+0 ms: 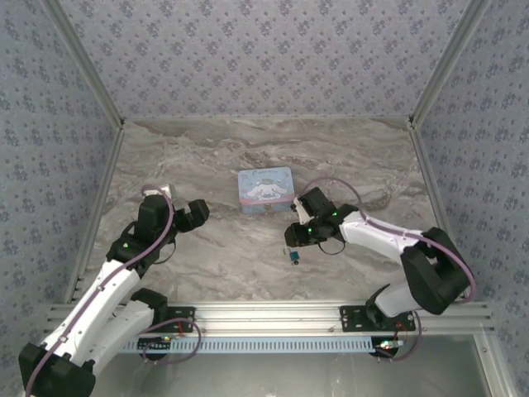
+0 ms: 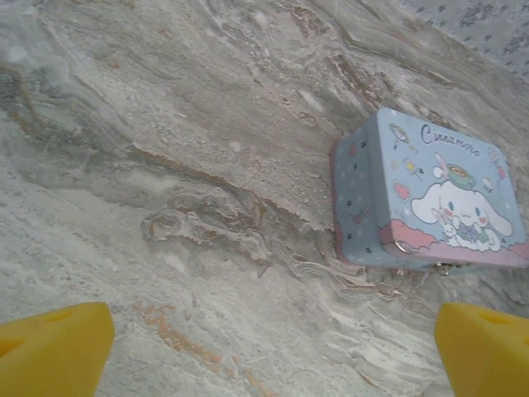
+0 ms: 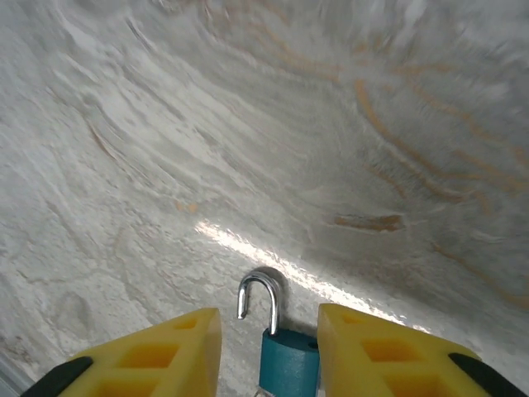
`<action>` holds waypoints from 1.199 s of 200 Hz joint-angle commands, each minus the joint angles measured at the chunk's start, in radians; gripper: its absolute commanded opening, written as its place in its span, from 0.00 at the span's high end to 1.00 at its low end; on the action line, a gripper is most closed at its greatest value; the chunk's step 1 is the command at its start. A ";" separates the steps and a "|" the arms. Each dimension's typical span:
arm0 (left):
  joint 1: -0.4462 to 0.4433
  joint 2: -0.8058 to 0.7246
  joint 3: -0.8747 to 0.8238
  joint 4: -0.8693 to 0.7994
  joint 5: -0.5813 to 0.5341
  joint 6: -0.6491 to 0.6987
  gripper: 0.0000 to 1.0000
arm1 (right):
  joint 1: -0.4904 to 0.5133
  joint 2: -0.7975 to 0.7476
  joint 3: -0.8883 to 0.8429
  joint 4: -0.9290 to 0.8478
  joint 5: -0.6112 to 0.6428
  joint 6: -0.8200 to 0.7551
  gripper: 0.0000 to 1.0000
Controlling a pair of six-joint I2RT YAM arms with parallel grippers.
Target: Unlock a padlock with a key
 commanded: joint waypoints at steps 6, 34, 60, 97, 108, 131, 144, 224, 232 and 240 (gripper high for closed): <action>0.016 -0.006 0.026 -0.031 -0.057 0.029 0.01 | -0.033 -0.099 -0.009 -0.034 0.107 -0.003 0.57; 0.027 -0.006 0.040 -0.033 -0.101 0.060 0.01 | -0.091 -0.207 -0.040 -0.022 0.166 -0.019 0.47; 0.041 -0.006 0.055 -0.029 -0.161 0.098 0.00 | -0.138 -0.314 -0.063 -0.012 0.230 -0.050 0.35; 0.064 -0.009 0.078 -0.027 -0.249 0.132 0.01 | -0.234 -0.490 -0.117 0.030 0.289 -0.096 0.22; 0.076 -0.011 0.083 -0.033 -0.272 0.137 0.01 | -0.275 -0.531 -0.132 0.041 0.293 -0.109 0.17; 0.104 -0.018 0.085 -0.034 -0.288 0.146 0.00 | -0.366 -0.598 -0.165 0.063 0.301 -0.122 0.11; 0.118 -0.021 0.083 -0.035 -0.287 0.149 0.01 | -0.420 -0.617 -0.183 0.078 0.322 -0.102 0.08; 0.147 -0.041 0.059 -0.034 -0.270 0.166 0.01 | -0.606 -0.659 -0.377 0.346 0.483 -0.167 0.00; 0.147 -0.039 0.057 -0.031 -0.271 0.166 0.01 | -0.610 -0.650 -0.392 0.362 0.507 -0.184 0.00; 0.148 -0.038 0.055 -0.029 -0.269 0.166 0.01 | -0.618 -0.637 -0.401 0.366 0.532 -0.188 0.00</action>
